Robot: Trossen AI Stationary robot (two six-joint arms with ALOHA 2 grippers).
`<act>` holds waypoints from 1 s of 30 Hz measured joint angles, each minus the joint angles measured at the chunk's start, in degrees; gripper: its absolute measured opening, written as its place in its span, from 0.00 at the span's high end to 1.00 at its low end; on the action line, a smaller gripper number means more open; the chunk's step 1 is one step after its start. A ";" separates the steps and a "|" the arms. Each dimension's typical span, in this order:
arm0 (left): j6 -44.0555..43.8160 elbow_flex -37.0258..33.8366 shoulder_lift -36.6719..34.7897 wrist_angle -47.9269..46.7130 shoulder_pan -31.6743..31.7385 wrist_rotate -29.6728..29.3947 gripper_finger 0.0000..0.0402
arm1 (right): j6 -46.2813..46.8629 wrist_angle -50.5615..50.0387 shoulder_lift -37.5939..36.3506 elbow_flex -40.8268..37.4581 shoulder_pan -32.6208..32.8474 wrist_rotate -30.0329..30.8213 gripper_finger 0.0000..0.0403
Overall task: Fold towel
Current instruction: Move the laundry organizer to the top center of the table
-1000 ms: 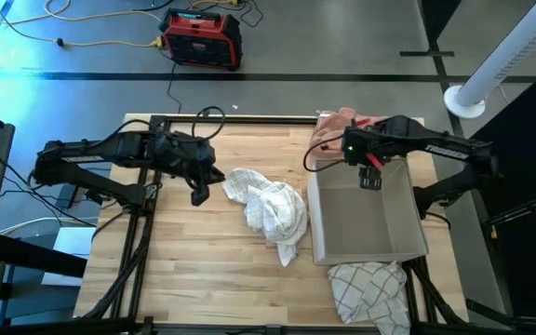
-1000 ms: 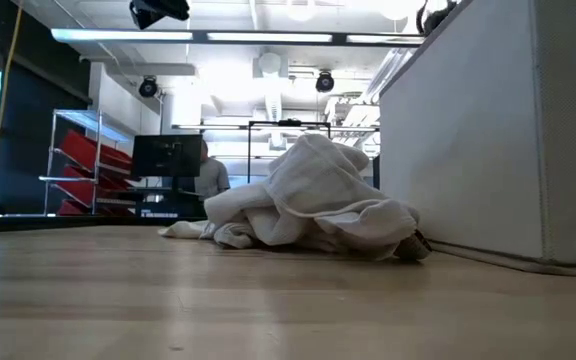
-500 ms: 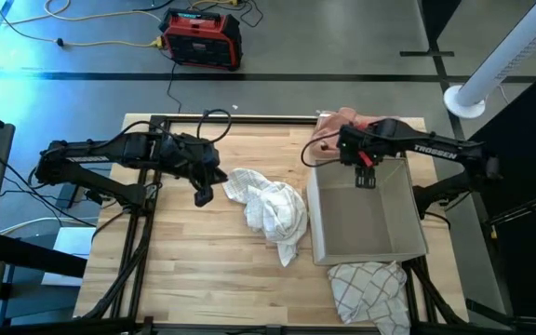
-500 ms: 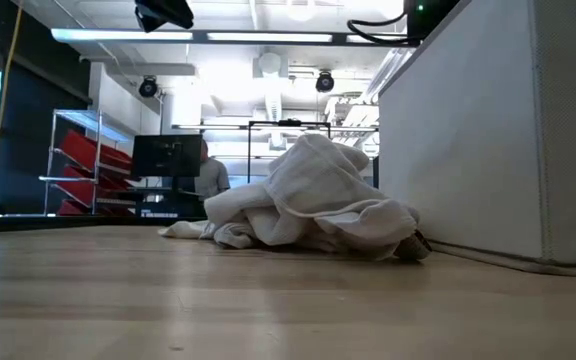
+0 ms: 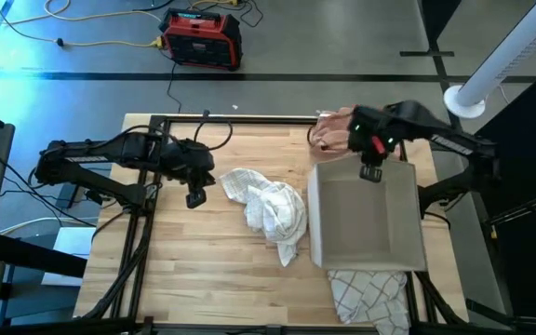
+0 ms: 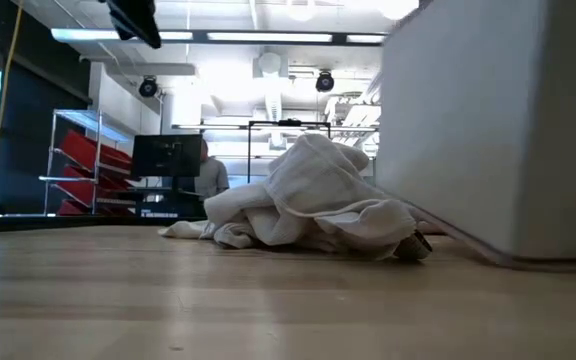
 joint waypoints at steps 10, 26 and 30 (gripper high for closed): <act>2.89 0.00 -3.64 -7.02 -2.55 -3.45 0.93 | 8.74 -0.06 7.88 22.04 -1.91 -0.55 1.00; -2.76 -0.34 -15.42 -10.84 -3.05 -8.67 0.95 | 9.81 17.36 33.01 42.30 -11.74 -0.98 1.00; -3.82 -2.92 -16.93 -10.77 -3.09 -9.02 0.96 | 11.10 24.82 33.12 40.70 -14.60 0.44 1.00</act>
